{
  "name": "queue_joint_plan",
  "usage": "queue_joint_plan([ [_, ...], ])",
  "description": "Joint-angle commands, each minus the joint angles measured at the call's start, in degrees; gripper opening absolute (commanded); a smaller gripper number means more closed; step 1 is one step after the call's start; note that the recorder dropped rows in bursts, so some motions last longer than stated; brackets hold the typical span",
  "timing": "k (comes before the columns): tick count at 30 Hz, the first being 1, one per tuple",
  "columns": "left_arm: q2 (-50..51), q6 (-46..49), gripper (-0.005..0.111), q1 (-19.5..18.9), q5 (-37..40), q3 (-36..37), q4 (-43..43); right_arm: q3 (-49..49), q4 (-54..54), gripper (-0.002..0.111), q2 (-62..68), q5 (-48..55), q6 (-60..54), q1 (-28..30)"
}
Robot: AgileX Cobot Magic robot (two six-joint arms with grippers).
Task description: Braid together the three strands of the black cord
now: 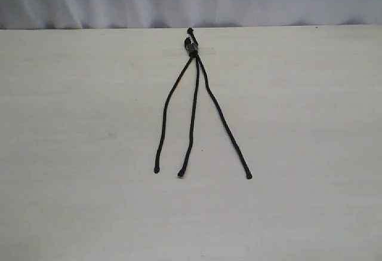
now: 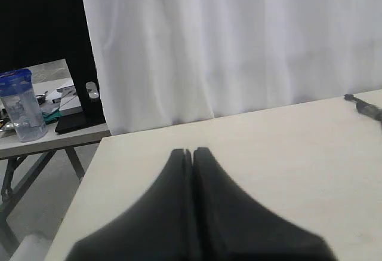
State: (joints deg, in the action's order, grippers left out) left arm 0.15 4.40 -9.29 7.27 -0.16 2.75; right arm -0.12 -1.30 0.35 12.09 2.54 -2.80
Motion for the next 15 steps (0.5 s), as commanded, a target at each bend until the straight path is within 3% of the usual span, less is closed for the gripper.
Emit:
queue_joint_plan([
  [1,-0.1,-0.1,0.000,-0.1,-0.4,0.2,-0.3,0.1,0.5,0.004,-0.4,0.0,0.0,0.2],
  [15,-0.1,0.1,0.000,-0.1,-2.0,0.2,-0.3,0.1,0.5,0.004,-0.4,0.0,0.0,0.2],
])
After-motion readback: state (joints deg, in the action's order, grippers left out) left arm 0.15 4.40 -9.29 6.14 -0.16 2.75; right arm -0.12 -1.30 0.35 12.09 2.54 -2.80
